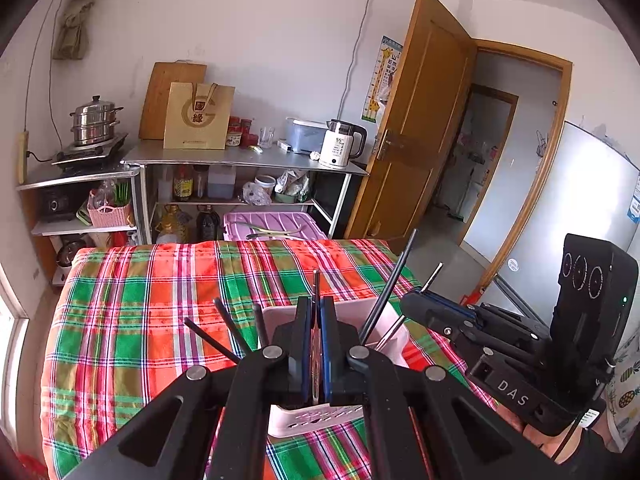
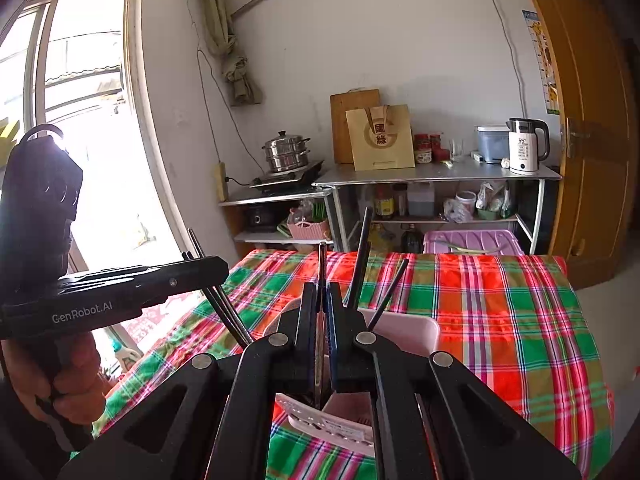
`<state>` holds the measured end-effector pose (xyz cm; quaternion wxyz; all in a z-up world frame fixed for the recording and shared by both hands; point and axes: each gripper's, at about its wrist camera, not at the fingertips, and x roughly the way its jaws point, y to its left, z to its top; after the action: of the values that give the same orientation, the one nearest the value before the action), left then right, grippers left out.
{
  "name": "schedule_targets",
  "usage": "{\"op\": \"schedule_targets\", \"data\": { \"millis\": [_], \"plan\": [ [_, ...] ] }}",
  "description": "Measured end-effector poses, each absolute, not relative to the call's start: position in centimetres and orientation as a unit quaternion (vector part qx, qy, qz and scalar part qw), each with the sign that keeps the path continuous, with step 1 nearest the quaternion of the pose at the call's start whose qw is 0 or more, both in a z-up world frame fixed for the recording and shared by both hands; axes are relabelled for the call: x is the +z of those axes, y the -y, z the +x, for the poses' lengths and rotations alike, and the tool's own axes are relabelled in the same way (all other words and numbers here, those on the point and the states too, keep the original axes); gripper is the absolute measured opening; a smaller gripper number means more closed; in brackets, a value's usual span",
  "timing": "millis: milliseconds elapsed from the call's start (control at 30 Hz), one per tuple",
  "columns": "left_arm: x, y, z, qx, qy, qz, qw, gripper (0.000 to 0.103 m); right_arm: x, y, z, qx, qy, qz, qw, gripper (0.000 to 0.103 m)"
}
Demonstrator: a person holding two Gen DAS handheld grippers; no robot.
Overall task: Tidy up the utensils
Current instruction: 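Open the left tool to drop its chopstick while the right tool releases its own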
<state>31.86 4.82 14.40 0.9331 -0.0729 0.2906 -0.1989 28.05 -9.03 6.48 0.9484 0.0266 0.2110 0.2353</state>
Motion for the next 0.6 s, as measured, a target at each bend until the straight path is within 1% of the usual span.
{"op": "schedule_targets", "data": {
  "millis": [600],
  "plan": [
    [9.5, -4.7, 34.0, -0.185, -0.342, -0.065, 0.919, 0.004, 2.9, 9.0, 29.8, 0.233, -0.254, 0.028, 0.938, 0.005]
  ]
}}
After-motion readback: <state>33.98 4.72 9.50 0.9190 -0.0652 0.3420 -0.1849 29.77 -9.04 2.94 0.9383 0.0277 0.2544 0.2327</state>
